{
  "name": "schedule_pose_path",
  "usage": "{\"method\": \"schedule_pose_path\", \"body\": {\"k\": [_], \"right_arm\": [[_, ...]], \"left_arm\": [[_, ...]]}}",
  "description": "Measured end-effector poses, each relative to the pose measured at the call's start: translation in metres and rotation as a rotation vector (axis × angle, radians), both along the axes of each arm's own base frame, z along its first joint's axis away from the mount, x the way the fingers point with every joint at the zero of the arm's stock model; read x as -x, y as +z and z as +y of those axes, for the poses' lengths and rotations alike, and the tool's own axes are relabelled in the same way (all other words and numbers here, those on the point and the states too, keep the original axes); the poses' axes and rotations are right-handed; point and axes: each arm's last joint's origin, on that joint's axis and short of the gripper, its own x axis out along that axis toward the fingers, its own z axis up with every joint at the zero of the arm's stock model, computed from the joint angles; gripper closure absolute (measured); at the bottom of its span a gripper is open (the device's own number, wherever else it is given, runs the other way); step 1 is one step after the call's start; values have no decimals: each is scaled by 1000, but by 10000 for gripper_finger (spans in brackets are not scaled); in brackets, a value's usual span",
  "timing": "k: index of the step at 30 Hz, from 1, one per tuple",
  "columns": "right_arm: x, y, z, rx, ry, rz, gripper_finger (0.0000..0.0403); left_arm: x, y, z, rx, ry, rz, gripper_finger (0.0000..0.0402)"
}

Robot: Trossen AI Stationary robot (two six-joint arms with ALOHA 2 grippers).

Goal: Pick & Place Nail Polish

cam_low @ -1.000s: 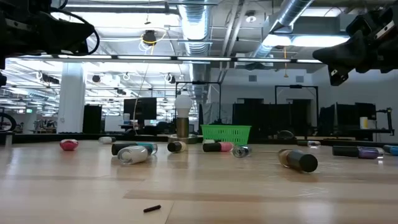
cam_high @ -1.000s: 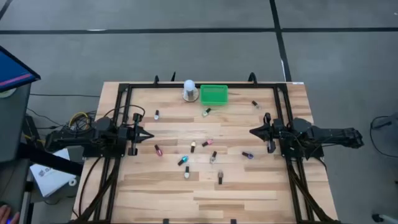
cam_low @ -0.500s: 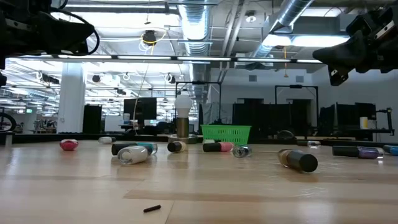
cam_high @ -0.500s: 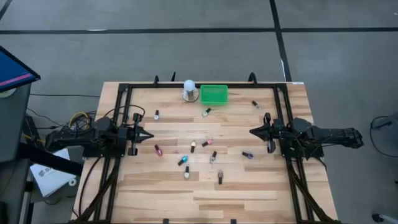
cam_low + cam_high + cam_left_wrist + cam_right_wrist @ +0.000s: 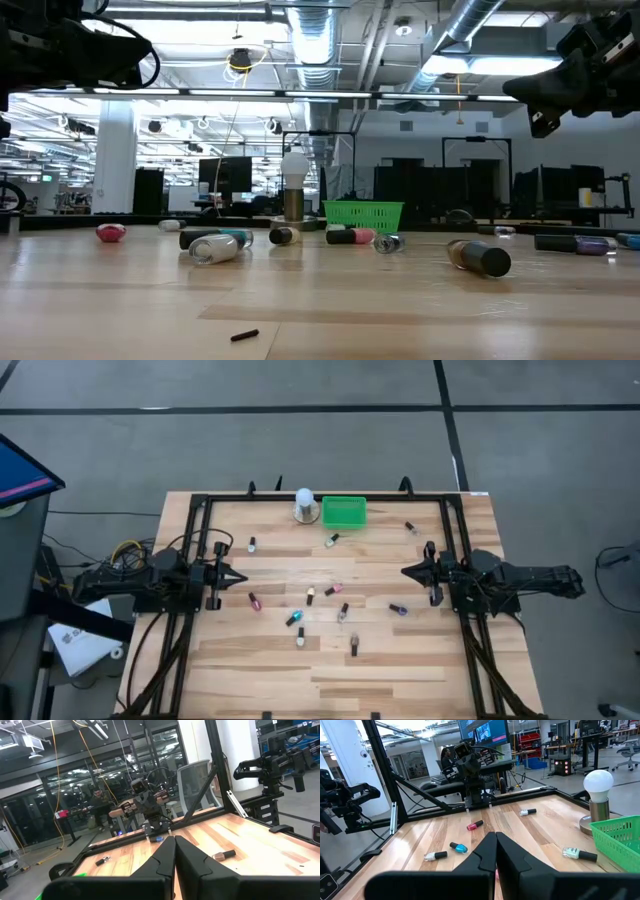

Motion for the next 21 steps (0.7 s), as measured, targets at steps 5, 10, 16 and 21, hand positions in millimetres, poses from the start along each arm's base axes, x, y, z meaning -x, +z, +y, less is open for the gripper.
{"method": "schedule_pose_path", "body": {"k": [5,10,16,21], "right_arm": [[0,0,0,0,0,0,403],[0,0,0,0,0,0,403],[0,0,0,5,0,0,403],[0,0,0,7,-3,0,403]], "left_arm": [[0,0,0,0,0,0,399],[2,8,-1,159,-51,-70,399],[4,21,-2,739,-226,-114,399],[7,32,-2,883,-318,-199,399]]}}
